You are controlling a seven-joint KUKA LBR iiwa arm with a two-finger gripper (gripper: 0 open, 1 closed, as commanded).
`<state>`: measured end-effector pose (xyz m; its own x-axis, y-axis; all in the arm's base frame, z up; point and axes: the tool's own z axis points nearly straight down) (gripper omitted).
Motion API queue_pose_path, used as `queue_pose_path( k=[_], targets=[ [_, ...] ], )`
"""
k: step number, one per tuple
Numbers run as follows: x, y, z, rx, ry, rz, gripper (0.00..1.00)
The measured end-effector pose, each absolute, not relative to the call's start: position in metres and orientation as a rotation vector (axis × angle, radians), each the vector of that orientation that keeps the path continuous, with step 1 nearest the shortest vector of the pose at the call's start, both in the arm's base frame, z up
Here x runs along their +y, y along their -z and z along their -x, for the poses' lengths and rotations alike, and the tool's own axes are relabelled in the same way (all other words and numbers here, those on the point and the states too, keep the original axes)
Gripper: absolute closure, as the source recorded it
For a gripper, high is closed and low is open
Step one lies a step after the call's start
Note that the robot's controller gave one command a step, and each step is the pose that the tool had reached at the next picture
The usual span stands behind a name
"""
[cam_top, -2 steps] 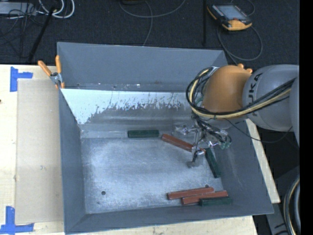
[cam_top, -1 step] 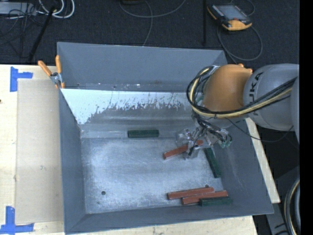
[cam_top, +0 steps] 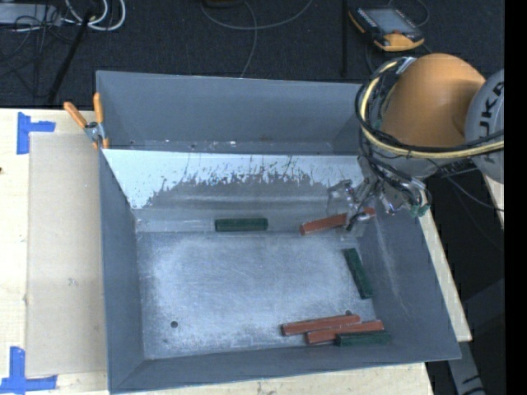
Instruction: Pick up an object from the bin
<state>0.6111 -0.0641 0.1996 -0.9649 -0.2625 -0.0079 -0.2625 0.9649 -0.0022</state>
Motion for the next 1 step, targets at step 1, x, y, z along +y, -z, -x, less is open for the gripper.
queue_pose_path(
  k=[1],
  targets=[
    [-0.0363, -0.2349, -0.5949, 3.004, 0.0, 0.904, 1.0]
  ],
)
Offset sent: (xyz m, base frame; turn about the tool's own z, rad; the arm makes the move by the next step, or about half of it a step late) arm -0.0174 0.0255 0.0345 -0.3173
